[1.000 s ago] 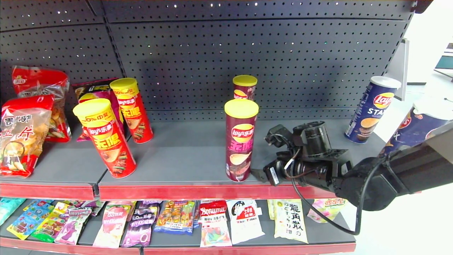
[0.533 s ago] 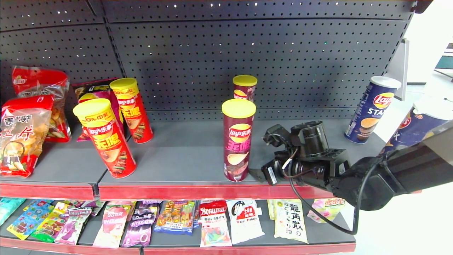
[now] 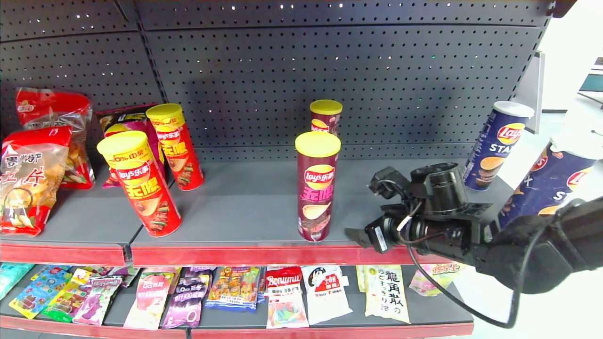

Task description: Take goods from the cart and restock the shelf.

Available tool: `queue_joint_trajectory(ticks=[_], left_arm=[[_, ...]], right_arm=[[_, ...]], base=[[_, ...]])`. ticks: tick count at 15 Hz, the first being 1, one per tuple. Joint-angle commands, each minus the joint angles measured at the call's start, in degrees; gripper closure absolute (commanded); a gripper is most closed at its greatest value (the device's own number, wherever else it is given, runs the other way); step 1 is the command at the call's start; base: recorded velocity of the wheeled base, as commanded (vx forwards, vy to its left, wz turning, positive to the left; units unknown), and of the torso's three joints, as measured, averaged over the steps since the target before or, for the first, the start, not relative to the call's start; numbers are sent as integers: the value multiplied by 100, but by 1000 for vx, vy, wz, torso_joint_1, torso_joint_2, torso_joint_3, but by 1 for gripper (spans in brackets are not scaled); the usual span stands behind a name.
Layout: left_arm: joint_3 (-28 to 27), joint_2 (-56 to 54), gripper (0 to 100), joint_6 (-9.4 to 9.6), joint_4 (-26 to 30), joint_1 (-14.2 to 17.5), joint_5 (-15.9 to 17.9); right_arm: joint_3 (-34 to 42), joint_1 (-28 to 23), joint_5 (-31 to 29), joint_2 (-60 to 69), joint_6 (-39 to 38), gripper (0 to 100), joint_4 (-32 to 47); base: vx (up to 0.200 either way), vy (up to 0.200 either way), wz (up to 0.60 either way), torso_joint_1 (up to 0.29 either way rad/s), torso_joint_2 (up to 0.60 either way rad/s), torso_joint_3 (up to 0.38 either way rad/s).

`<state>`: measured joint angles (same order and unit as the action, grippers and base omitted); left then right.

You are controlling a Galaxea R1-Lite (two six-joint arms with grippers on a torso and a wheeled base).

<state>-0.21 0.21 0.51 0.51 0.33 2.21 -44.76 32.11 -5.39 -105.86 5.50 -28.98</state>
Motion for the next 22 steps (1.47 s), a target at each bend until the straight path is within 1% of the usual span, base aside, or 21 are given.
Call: queue_joint_trajectory(ticks=[1,4,5,6,7,8,9,12,13,14,15,16,17,18,19,20,21,22], left_arm=[[-6,-3,0,2,-7,2,-1],[-6,-3,0,2,2,2,-1],[3,-3,0,2,2,2,-1],[-6,-3,0,2,2,2,-1],[3,-3,0,2,2,2,-1],[3,-3,0,2,2,2,-1],[3,-3,0,2,2,2,-1],[3,-3,0,2,2,2,-1],[3,-3,0,2,2,2,-1],[3,-3,0,2,2,2,-1],[-6,-3,0,2,2,2,-1],[3,-3,0,2,-7,2,-1],[3,-3,0,2,2,2,-1],[3,-3,0,2,2,2,-1],[-6,-3,0,2,2,2,-1],[3,-3,0,2,2,2,-1],[3,-3,0,2,-7,2,-1],[3,-3,0,2,2,2,-1]], right_arm=[[680,-3,3,1077,-198,0,-3],[1479,-47,29,2298,-233,0,15],[1743,-179,64,2764,-216,0,50],[1928,-390,205,3212,-207,0,94],[2068,-706,460,3678,-189,0,191],[2156,-1005,679,4118,-93,0,516],[2332,-1198,873,4583,30,0,727],[3360,-1866,1295,6104,276,0,762],[3615,-2209,1470,6649,276,0,841],[3800,-2508,1699,7167,250,0,1087],[3826,-2736,1717,7607,241,0,1535],[3879,-2763,1699,7950,224,0,1746],[4002,-2772,1646,8380,224,0,1834],[4283,-2877,1602,8820,241,0,1843],[4476,-3229,1655,9409,206,0,1957],[4424,-3448,1725,10033,109,0,2722],[4248,-3369,1796,10305,-93,0,3135],[4257,-3220,1734,10542,-260,0,3117]], base=[[0,0,0,0,0,0],[0,0,0,0,0,0],[0,0,0,0,0,0],[0,0,0,0,0,0],[0,0,0,0,0,0],[0,0,0,0,0,0],[0,0,0,0,0,0],[0,0,0,0,0,0],[0,0,0,0,0,0],[0,0,0,0,0,0],[0,0,0,0,0,0],[0,0,0,0,0,0],[0,0,0,0,0,0],[0,0,0,0,0,0],[0,0,0,0,0,0],[0,0,0,0,0,0],[0,0,0,0,0,0],[0,0,0,0,0,0]])
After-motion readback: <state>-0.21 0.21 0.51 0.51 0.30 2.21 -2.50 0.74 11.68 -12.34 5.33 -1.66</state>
